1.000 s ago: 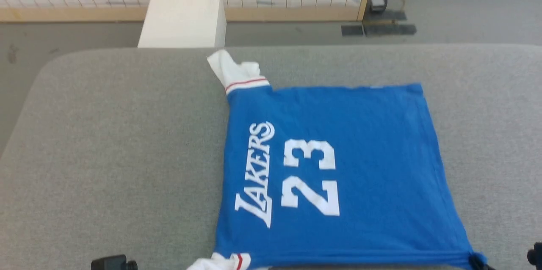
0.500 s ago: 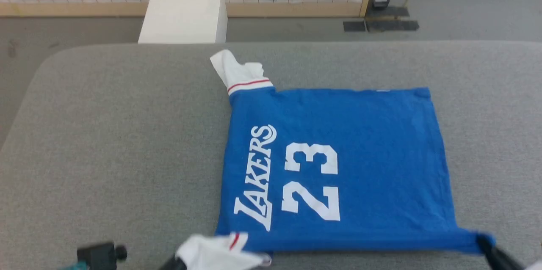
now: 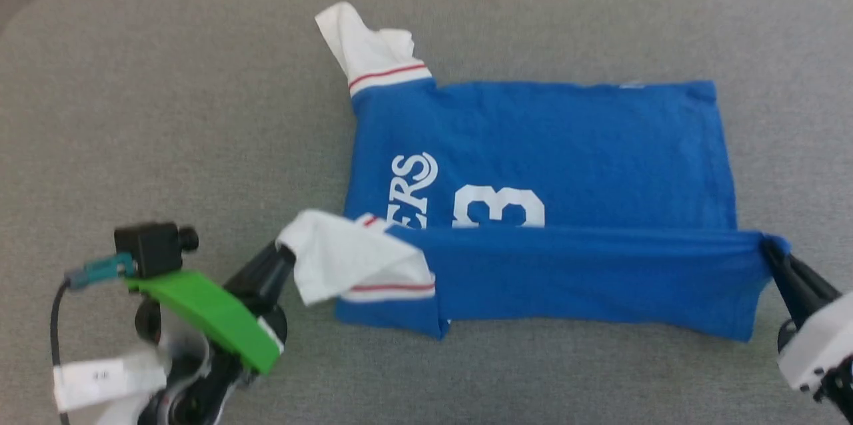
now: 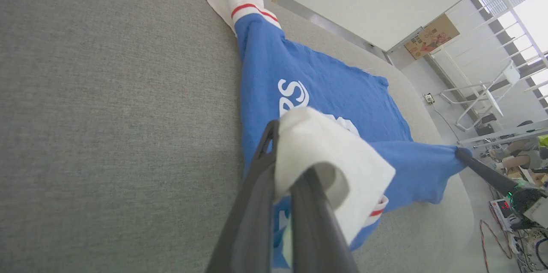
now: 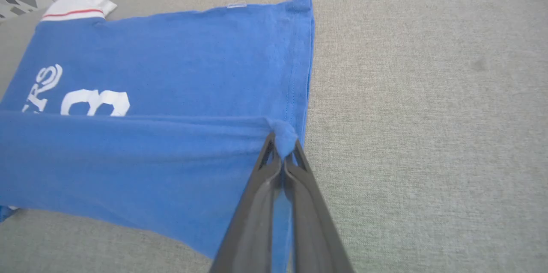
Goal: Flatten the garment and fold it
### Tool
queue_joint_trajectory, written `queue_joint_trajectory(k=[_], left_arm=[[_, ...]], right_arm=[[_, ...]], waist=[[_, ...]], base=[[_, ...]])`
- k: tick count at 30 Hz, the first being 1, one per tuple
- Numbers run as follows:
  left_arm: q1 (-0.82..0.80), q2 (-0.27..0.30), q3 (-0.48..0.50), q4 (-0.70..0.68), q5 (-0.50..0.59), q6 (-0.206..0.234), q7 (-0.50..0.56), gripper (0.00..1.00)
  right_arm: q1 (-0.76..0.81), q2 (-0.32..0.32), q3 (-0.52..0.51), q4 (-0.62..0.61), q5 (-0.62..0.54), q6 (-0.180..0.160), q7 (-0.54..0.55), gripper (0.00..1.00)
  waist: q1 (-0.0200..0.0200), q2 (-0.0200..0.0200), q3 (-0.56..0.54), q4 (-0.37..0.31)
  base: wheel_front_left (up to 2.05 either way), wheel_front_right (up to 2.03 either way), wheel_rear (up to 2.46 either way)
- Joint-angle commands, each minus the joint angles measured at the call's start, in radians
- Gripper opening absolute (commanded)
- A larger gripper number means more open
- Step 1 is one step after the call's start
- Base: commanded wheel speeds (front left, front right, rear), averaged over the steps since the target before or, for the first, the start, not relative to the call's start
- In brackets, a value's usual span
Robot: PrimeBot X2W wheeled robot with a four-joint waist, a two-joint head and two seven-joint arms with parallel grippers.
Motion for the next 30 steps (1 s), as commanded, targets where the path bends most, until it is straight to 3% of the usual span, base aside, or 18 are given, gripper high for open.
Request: queue_joint_trajectory(k=[1,10,18,19,20,21,22,30], left_arm=[[-0.041,-0.009,0.006,0.028,0.006,-0.006,0.006,0.00],[-0.134,-0.077,-0.029,0.233,-0.007,-0.038,0.059,0.00],[-0.156,-0.114,-0.049,0.330,-0.022,-0.057,0.082,0.00],[-0.156,-0.117,-0.049,0.334,-0.024,-0.059,0.082,0.00],[-0.150,-0.122,-0.051,0.337,-0.035,-0.064,0.088,0.38],[-0.146,-0.123,-0.052,0.334,-0.038,-0.063,0.089,0.77],[-0.142,-0.122,-0.050,0.328,-0.038,-0.062,0.086,1.00],[-0.074,-0.096,-0.028,0.259,-0.034,-0.044,0.030,1.00]], right_arm=[[-0.036,-0.013,0.006,0.022,-0.006,-0.002,-0.013,0.00],[-0.163,-0.066,0.105,0.176,-0.004,-0.002,-0.009,0.00],[-0.209,-0.089,0.148,0.280,0.012,-0.002,-0.007,0.00],[-0.211,-0.089,0.149,0.287,0.016,-0.002,-0.009,0.05],[-0.214,-0.086,0.145,0.297,0.028,-0.002,-0.013,1.00],[-0.214,-0.084,0.140,0.295,0.031,-0.002,-0.016,1.00],[-0.210,-0.084,0.137,0.290,0.032,-0.002,-0.014,1.00],[-0.151,-0.080,0.096,0.199,0.041,-0.002,-0.009,1.00]], waist=[[0.0000,0.0000,0.071,0.003],[0.0000,0.0000,0.121,-0.004],[0.0000,0.0000,0.129,0.007],[0.0000,0.0000,0.128,0.009],[0.0000,0.0000,0.118,0.013],[0.0000,0.0000,0.112,0.015],[0.0000,0.0000,0.105,0.017],[0.0000,0.0000,0.017,0.026]], base=[[0.00,0.00,0.00],[0.00,0.00,0.00],[0.00,0.00,0.00],[0.00,0.00,0.00],[0.00,0.00,0.00],[0.00,0.00,0.00],[0.00,0.00,0.00],[0.00,0.00,0.00]])
